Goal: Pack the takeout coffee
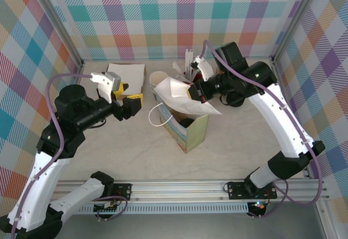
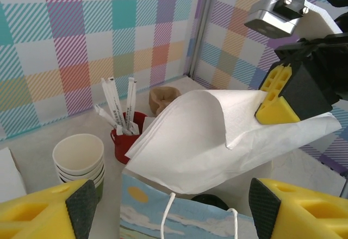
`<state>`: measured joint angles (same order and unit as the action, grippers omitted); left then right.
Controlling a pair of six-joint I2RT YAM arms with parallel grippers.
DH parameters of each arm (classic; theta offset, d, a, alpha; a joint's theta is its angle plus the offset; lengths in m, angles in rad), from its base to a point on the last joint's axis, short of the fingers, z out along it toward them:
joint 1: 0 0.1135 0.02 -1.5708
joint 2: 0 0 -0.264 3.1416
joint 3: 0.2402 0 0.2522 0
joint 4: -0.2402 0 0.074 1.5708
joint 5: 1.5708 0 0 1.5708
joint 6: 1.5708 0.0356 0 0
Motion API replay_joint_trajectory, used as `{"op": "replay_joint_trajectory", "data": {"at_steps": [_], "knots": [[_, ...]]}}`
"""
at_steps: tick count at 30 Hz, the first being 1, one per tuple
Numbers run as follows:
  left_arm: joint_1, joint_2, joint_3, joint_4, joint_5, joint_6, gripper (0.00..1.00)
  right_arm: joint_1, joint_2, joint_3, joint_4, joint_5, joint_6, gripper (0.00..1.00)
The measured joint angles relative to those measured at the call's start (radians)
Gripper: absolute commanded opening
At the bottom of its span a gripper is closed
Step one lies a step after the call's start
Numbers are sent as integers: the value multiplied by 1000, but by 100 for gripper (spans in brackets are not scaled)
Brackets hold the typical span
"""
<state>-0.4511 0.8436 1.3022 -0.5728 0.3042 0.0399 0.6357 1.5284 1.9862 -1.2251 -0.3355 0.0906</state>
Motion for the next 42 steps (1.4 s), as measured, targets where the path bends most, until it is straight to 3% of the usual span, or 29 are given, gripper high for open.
{"op": "replay_joint_trajectory", "data": {"at_steps": [15,30,42], "knots": [[0,-2,-4,0,-19,-3,76,3,123,50,-103,22,-1,9],[0,-2,-7,0,-19,-3,76,26,257,180,-131,21,-7,10],[0,-4,-24,-1,-29,-3,76,47,312,188,-130,21,-21,11]]}}
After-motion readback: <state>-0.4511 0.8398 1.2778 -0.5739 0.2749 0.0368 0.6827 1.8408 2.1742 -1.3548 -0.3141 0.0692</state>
